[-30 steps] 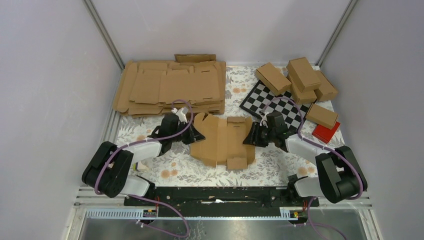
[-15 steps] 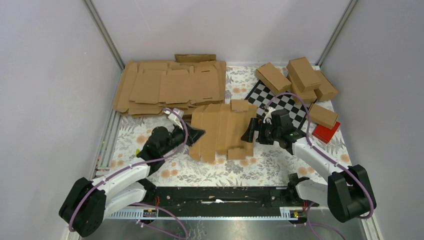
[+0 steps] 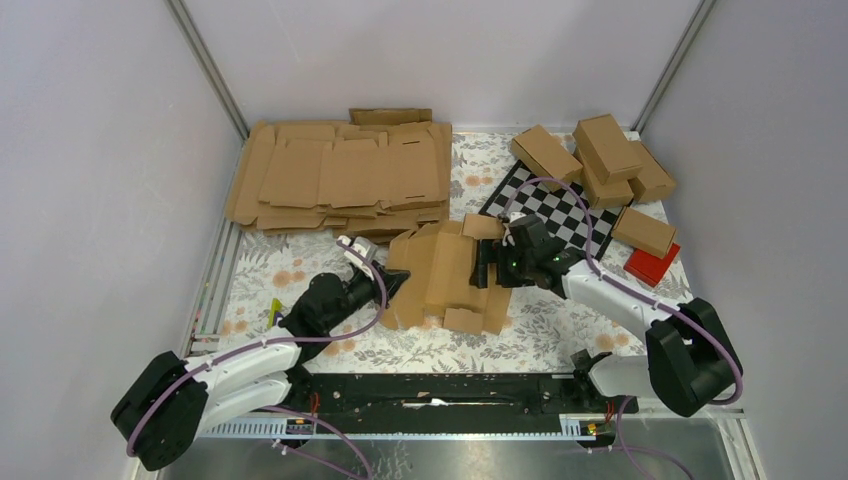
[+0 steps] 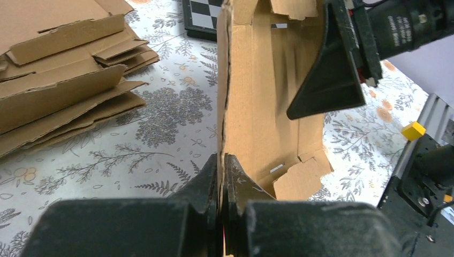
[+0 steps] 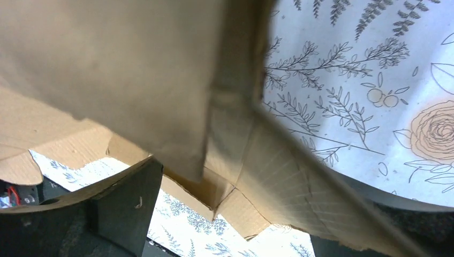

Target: Fold the paper box

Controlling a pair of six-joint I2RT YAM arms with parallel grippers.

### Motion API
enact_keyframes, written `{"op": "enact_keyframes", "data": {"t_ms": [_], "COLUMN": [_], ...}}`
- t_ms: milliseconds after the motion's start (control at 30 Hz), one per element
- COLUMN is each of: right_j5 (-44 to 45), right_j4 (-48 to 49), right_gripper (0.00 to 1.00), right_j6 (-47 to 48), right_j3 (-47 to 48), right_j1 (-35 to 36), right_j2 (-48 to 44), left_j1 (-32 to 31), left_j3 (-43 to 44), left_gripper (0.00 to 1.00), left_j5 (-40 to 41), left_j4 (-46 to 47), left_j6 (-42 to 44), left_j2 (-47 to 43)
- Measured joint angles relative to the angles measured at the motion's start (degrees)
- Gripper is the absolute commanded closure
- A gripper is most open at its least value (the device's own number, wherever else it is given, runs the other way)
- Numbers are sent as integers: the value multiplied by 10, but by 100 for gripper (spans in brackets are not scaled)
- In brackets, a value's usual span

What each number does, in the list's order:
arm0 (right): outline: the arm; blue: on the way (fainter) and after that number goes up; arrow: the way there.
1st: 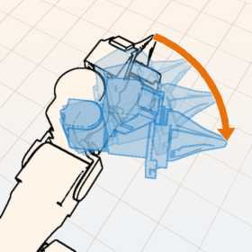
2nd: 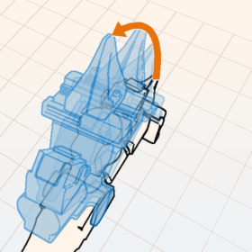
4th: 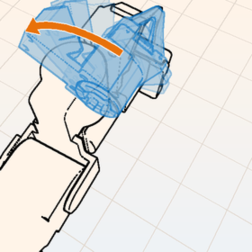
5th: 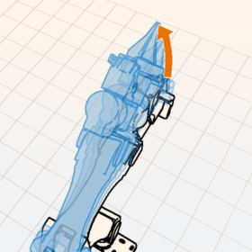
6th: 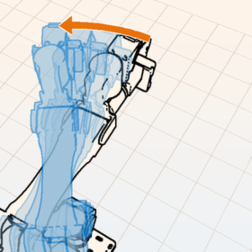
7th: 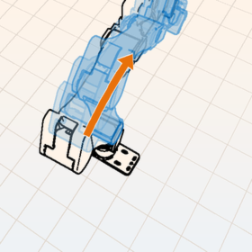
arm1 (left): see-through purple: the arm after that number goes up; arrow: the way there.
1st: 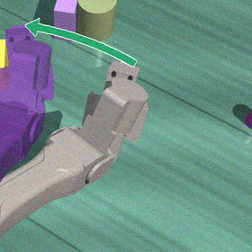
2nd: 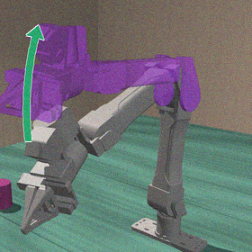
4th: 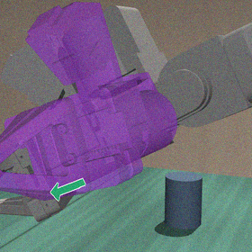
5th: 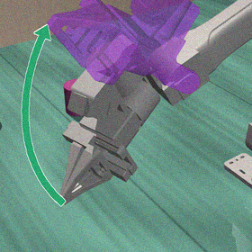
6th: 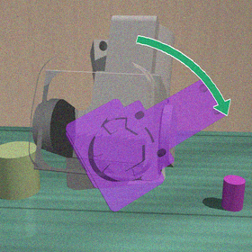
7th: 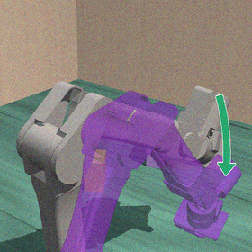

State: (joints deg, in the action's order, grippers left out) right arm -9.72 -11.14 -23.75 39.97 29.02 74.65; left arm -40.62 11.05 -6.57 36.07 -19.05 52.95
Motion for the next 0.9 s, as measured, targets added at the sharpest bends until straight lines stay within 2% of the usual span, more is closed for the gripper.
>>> {"op": "enact_keyframes", "data": {"t_ms": [200, 600, 900], "right_j5": [42, 130, 90], "right_j4": [-2, 10, 30], "right_gripper": [0, 0, 0], "right_j6": [-1, -8, -17], "right_j3": [0, -56, -58], "right_j1": [30, 71, 85], "right_j2": [12, 17, 18], "left_j1": [-2, -2, -2], "left_j3": [-13, -14, -14], "left_gripper": [100, 100, 100], "left_j5": [16, 54, 80], "left_j4": [18, 44, 42], "left_j6": [13, 11, 8], "left_j2": [0, 23, 24]}}
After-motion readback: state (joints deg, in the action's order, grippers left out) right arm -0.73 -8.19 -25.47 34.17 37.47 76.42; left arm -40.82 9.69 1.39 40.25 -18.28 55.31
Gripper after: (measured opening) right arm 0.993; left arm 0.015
